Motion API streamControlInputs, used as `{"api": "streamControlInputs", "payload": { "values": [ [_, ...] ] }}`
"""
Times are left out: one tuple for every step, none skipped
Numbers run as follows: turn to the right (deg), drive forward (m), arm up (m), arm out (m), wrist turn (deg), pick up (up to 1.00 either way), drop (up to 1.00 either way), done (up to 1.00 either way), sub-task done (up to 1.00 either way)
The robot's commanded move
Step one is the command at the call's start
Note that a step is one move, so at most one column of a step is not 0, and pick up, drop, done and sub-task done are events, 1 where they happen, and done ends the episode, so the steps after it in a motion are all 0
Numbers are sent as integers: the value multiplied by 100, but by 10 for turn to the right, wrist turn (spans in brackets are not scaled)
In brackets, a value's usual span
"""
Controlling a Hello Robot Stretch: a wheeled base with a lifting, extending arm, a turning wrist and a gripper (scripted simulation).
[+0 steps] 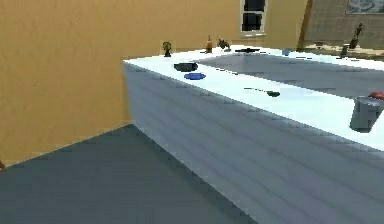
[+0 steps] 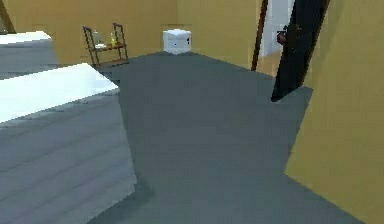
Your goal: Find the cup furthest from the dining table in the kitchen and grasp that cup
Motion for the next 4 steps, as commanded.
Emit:
{"api": "streamControlInputs", "payload": {
  "values": [
    [0,35,0,0,0,0,0,0,0],
    [-450,0,0,0,0,0,0,0,0],
    [-450,0,0,0,0,0,0,0,0],
    [-360,0,0,0,0,0,0,0,0]
  ]
}}
